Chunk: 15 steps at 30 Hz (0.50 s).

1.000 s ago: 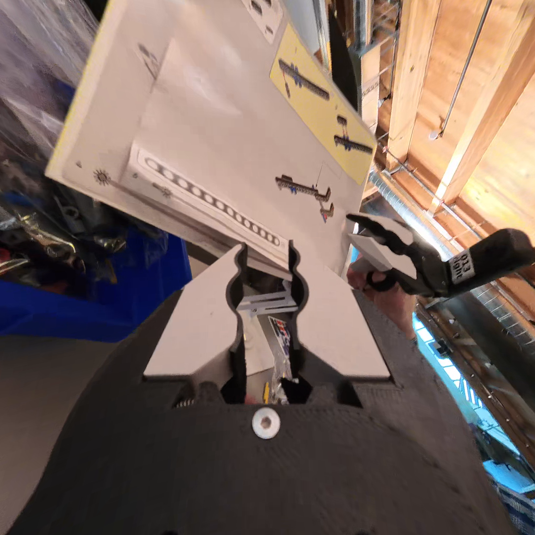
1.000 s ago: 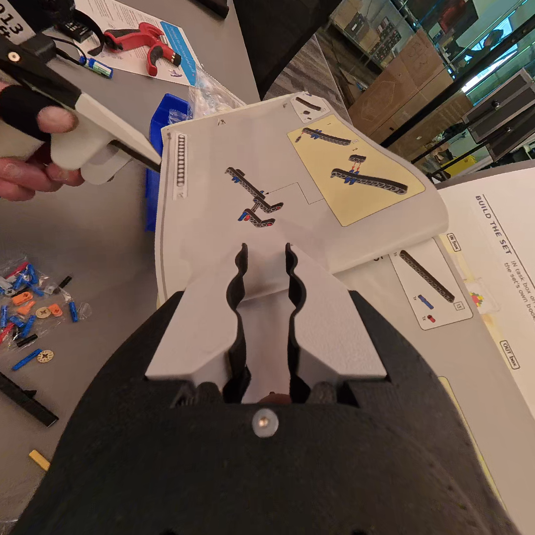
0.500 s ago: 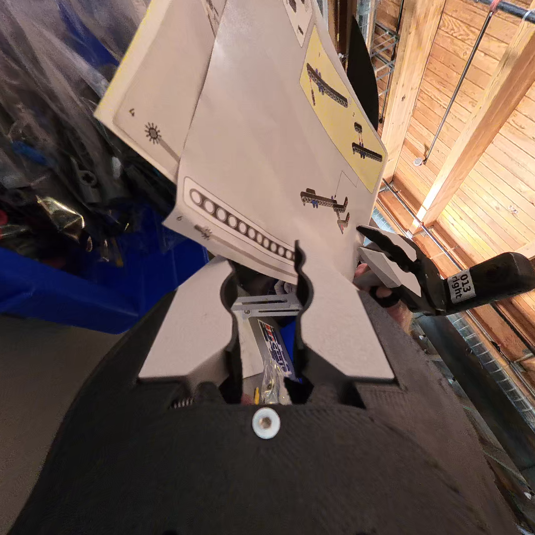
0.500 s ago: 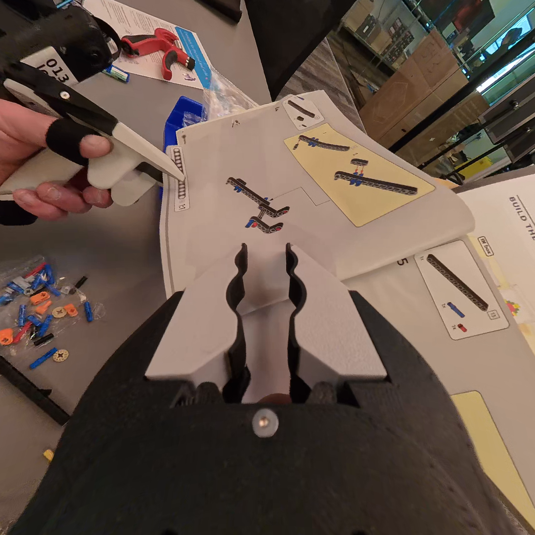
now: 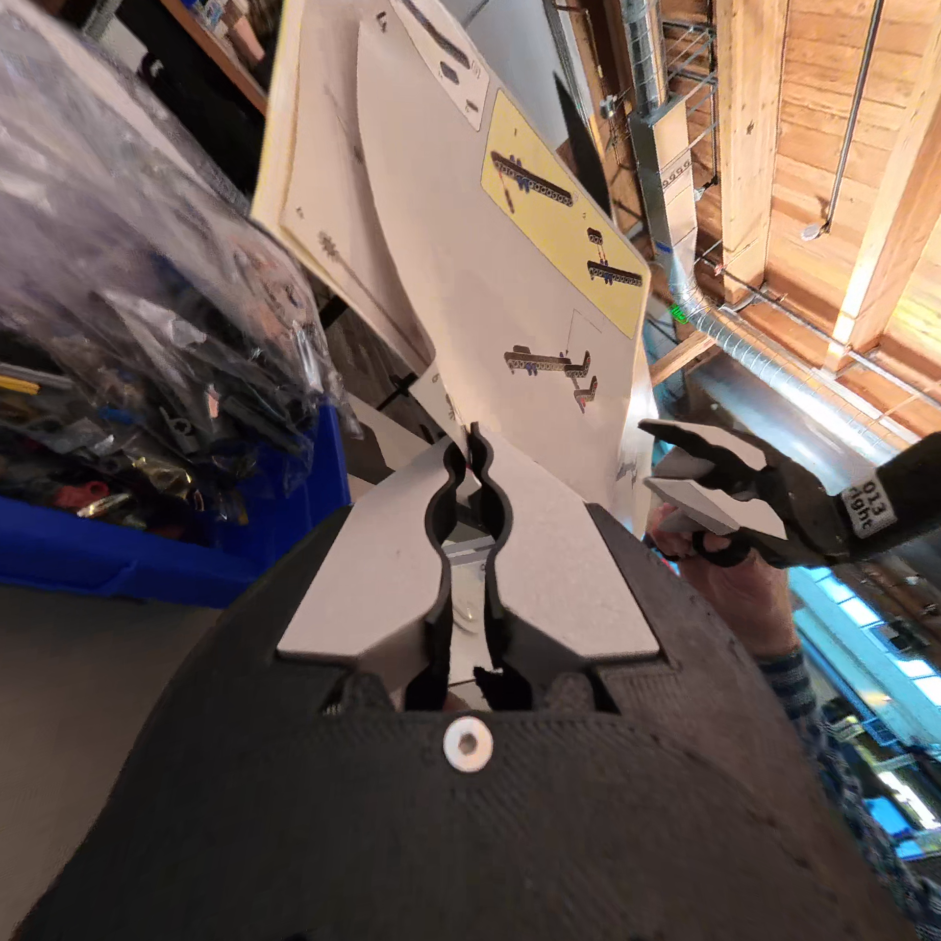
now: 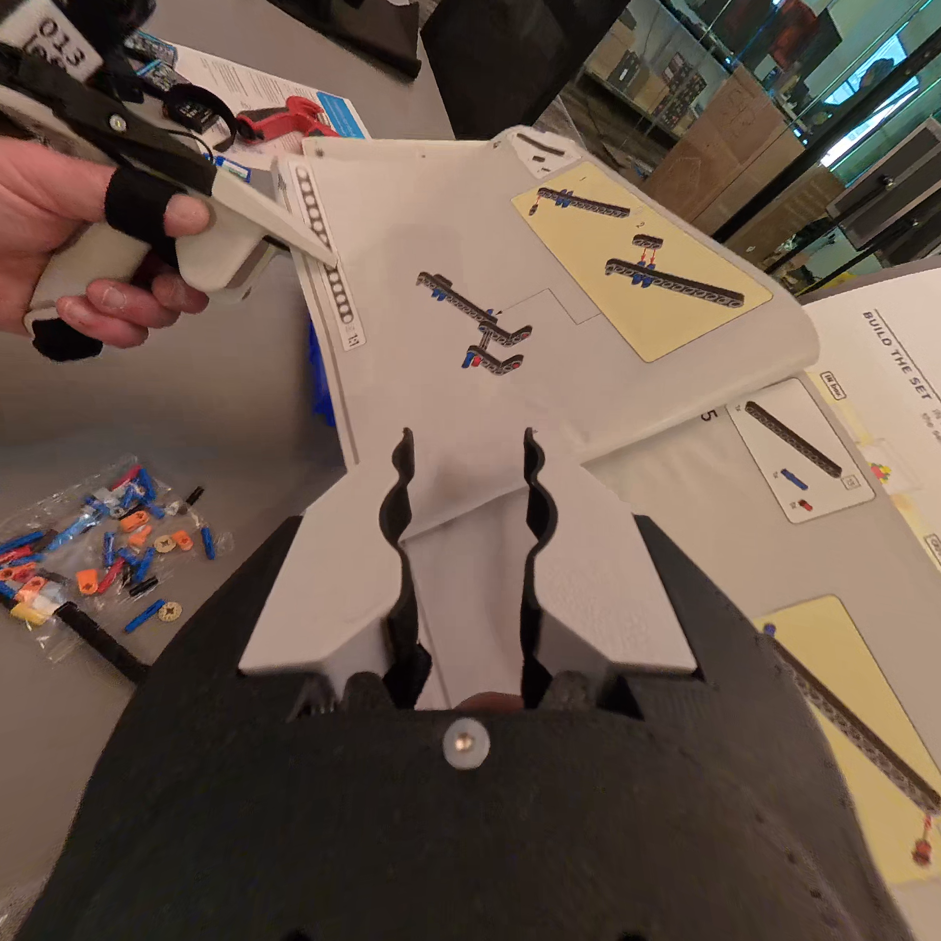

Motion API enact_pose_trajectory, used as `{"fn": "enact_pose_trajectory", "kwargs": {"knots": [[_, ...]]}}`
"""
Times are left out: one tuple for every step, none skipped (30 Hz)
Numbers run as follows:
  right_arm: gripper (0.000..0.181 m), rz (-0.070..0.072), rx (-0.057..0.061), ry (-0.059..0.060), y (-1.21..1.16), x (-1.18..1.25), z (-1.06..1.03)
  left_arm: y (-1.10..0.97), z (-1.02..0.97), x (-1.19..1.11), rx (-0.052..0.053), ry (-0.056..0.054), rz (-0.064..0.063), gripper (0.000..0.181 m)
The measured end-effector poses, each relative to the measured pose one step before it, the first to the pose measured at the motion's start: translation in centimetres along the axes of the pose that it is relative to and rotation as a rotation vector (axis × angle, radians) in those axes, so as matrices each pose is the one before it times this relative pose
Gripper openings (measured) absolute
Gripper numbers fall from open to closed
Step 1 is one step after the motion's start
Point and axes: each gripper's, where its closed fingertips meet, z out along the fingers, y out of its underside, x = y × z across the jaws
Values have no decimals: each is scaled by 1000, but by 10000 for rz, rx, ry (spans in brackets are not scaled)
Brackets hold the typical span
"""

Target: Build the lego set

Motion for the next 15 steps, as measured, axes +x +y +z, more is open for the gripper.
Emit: {"fn": "enact_pose_trajectory", "kwargs": {"knots": [[41,-25,-7,23,115,-287,-414,-250,-107,325,44,5,252,0],[42,31,-19,-79,141,-406,-369,-126,1,159,-50,6,122,0],[43,0,-29,-83,215,-417,-320,-137,67,162,-36,84,22,0],[43,-30,-87,61,348,-160,-224,-288,-39,65,67,48,-36,0],[43,-52,-213,158,561,32,-109,-312,-113,113,84,53,-31,0],[44,-155,-274,69,645,-91,34,-166,-87,283,-10,101,-5,0],[44,-175,-207,98,540,-67,105,-192,-86,327,27,47,59,0],[45,-151,-192,18,458,-202,196,-211,-93,364,64,18,83,0],[47,-150,-124,-68,260,-382,236,-105,-28,342,0,-5,61,0],[48,-149,22,-12,-52,-375,180,-108,-1,302,-3,-17,57,0],[50,-200,37,70,-206,-347,100,-210,-8,405,45,63,37,0],[51,-312,42,163,-309,-319,34,-243,-7,436,46,112,10,0],[52,-316,-44,237,-264,-283,71,-185,16,380,18,81,22,0],[53,-357,-105,350,-203,-201,137,-154,36,403,13,74,21,0],[52,-439,-124,481,-169,-151,228,-103,67,396,0,65,24,0]]}}
